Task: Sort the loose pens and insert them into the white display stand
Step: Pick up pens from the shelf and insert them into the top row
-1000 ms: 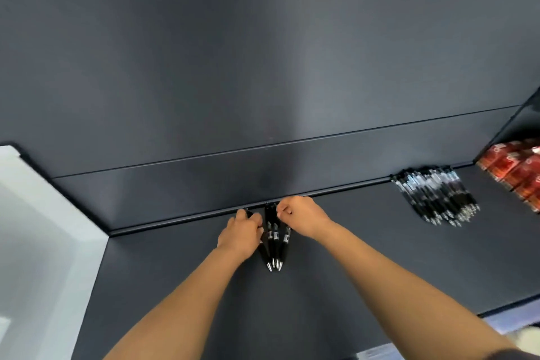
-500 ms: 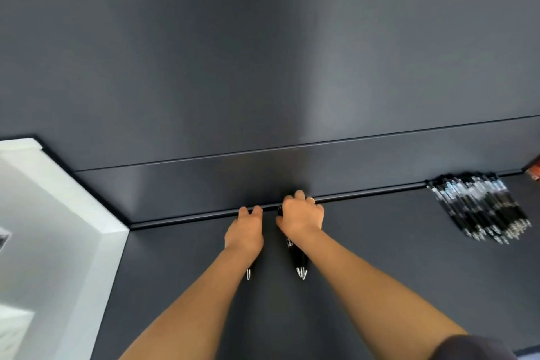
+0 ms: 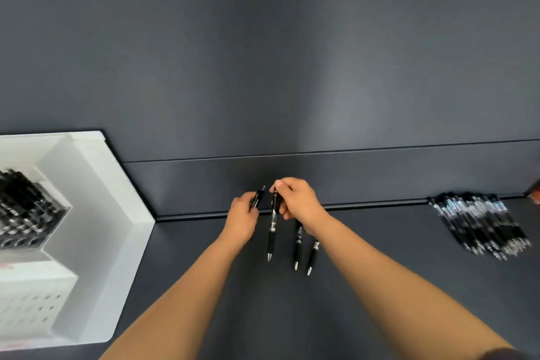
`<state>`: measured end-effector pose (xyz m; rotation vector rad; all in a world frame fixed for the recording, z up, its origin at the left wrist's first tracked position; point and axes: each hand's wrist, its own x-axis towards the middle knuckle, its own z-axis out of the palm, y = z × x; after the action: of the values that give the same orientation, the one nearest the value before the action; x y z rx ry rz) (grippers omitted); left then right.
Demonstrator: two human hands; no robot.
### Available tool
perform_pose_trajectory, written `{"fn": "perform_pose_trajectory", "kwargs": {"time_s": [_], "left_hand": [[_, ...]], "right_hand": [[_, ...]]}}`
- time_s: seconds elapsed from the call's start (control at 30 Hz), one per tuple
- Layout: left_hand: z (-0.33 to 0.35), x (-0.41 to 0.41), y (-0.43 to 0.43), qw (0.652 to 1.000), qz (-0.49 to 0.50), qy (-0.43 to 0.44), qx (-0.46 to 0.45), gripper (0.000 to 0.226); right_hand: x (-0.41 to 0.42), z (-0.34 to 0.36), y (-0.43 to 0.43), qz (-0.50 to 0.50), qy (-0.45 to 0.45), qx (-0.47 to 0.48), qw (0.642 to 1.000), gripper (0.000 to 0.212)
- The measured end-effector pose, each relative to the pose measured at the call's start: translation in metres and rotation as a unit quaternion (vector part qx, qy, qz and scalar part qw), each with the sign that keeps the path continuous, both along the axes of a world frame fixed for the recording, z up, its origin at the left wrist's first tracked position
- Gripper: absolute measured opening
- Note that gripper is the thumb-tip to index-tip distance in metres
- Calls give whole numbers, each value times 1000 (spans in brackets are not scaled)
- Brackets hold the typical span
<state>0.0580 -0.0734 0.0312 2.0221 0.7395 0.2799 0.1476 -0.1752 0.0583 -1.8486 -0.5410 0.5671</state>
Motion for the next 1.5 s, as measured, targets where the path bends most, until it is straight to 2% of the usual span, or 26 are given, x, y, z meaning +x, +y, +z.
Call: {"fn": "perform_pose_trajectory", "kwargs": {"time_s": [0.13,0.27,0.5,0.67,0.8,1.13,1.5], "left_hand": [[35,-26,10,989,77,-128,2,20],[71,-60,33,975,112,-179,65,12],[130,-133,73,946,136,-261,133,29],[155,-194,108,921,173,-265,226,23],[165,-245,142,908,202,-266,252,19],[157,-341,250,895,258,-251,262,21],[129,-340,293,917,237,-228,226,20]], "right_hand": [[-24,35,20,28,-11,64,997,28],[-53,70,51,55,-31,129,990,22],[-118,120,104,126,-39,199,971,15],[-181,145,144,173,-88,226,955,15],[-233,156,179,188,-131,236,944,13],[-313,161,249,166,-183,214,945,11],[-321,158,270,113,-191,202,954,18]]}}
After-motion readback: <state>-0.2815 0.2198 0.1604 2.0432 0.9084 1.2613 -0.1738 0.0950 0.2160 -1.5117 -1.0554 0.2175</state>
